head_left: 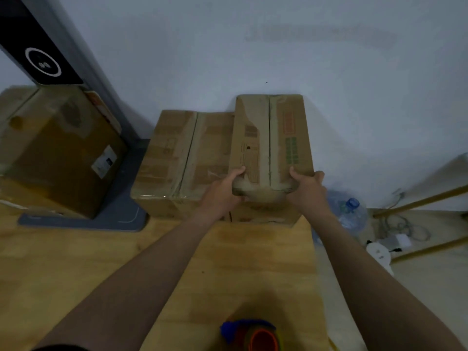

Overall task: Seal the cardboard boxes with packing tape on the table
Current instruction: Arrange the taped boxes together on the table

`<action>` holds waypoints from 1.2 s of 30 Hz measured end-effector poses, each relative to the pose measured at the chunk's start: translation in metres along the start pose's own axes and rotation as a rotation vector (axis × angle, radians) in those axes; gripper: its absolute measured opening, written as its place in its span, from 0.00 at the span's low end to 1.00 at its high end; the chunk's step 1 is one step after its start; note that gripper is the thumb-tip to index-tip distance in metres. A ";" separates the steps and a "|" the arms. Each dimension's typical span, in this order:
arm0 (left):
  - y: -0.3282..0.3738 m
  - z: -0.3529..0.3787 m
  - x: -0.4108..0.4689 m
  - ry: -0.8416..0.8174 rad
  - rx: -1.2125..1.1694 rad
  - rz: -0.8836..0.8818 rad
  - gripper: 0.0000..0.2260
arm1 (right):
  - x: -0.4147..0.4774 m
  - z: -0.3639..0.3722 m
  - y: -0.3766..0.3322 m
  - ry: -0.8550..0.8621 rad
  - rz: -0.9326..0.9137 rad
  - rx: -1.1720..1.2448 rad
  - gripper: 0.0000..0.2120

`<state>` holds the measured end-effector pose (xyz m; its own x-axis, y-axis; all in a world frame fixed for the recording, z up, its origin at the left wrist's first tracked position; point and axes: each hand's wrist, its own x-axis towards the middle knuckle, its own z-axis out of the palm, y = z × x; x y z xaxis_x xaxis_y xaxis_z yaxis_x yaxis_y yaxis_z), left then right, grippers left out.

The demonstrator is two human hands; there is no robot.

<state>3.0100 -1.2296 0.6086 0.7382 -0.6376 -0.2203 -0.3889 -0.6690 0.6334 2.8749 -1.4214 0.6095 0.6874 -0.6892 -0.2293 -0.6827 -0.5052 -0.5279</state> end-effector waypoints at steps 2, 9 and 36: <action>0.003 0.001 0.005 0.000 0.028 -0.002 0.41 | 0.006 0.004 -0.001 0.013 0.011 -0.005 0.34; 0.000 -0.009 0.005 -0.074 0.037 0.083 0.42 | -0.001 0.001 -0.012 -0.021 0.026 -0.049 0.35; -0.279 -0.366 -0.161 0.248 0.312 0.323 0.32 | -0.175 0.178 -0.416 -0.078 -0.343 0.028 0.40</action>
<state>3.2015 -0.8006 0.7391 0.6469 -0.7463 0.1568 -0.7369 -0.5588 0.3805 3.0823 -0.9980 0.7232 0.8930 -0.4398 -0.0958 -0.4026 -0.6854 -0.6068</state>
